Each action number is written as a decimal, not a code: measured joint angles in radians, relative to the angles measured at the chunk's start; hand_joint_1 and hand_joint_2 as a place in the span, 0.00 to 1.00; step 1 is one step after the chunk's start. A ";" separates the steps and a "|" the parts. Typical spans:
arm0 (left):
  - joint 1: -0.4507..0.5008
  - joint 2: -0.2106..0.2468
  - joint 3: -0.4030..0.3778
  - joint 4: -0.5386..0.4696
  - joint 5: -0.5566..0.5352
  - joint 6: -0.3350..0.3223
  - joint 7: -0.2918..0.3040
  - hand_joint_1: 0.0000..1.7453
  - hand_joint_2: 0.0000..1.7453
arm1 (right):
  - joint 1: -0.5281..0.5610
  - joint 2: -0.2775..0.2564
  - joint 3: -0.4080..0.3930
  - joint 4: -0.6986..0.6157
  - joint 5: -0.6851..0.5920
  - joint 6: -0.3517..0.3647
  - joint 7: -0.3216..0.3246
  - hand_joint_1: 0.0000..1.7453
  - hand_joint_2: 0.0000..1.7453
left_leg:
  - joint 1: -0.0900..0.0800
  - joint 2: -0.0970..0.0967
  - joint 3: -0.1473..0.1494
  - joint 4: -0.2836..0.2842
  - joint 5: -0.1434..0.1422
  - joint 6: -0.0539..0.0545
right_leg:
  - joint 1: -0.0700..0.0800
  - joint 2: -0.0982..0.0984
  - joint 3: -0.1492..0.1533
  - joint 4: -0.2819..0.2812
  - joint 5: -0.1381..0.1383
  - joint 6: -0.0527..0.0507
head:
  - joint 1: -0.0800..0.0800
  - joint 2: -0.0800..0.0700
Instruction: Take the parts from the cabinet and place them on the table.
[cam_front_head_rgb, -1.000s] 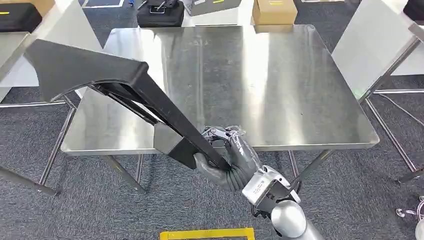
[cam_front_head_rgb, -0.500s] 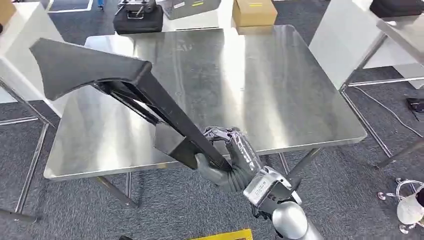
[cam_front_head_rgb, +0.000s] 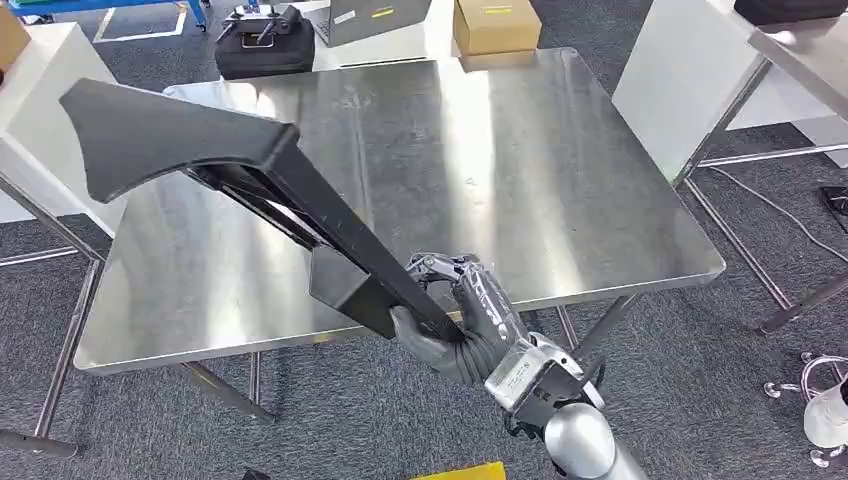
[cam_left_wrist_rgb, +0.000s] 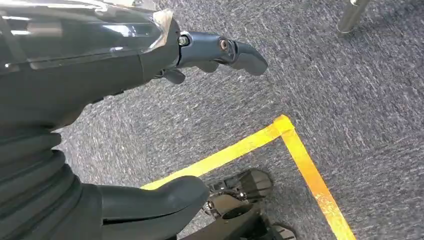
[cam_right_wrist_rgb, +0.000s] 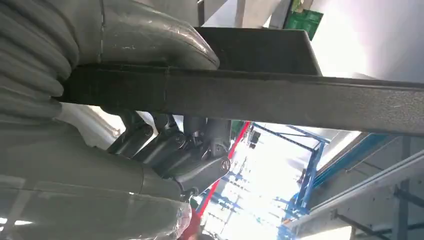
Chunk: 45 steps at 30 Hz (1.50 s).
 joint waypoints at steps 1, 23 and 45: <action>0.000 0.000 0.000 -0.001 0.001 0.000 -0.001 0.00 1.00 | 0.000 0.000 0.000 0.000 0.000 0.000 0.000 1.00 1.00 | 0.001 0.000 0.000 -0.001 0.001 -0.006 | 0.001 0.000 0.000 0.000 0.000 0.000 | 0.000 0.000; 0.006 0.003 0.000 -0.002 -0.002 0.019 0.004 0.00 1.00 | -0.002 -0.004 0.002 0.000 0.001 0.000 0.003 1.00 1.00 | 0.035 0.005 0.029 -0.006 -0.020 -0.057 | -0.033 0.008 -0.018 0.025 -0.004 0.021 | 0.003 0.000; 0.005 0.005 0.000 -0.001 -0.006 0.019 0.010 0.00 1.00 | -0.002 0.004 0.002 0.001 0.009 -0.002 0.006 1.00 1.00 | 0.008 -0.015 -0.009 0.002 0.000 0.010 | -0.007 0.012 -0.172 0.339 -0.137 0.005 | 0.005 0.000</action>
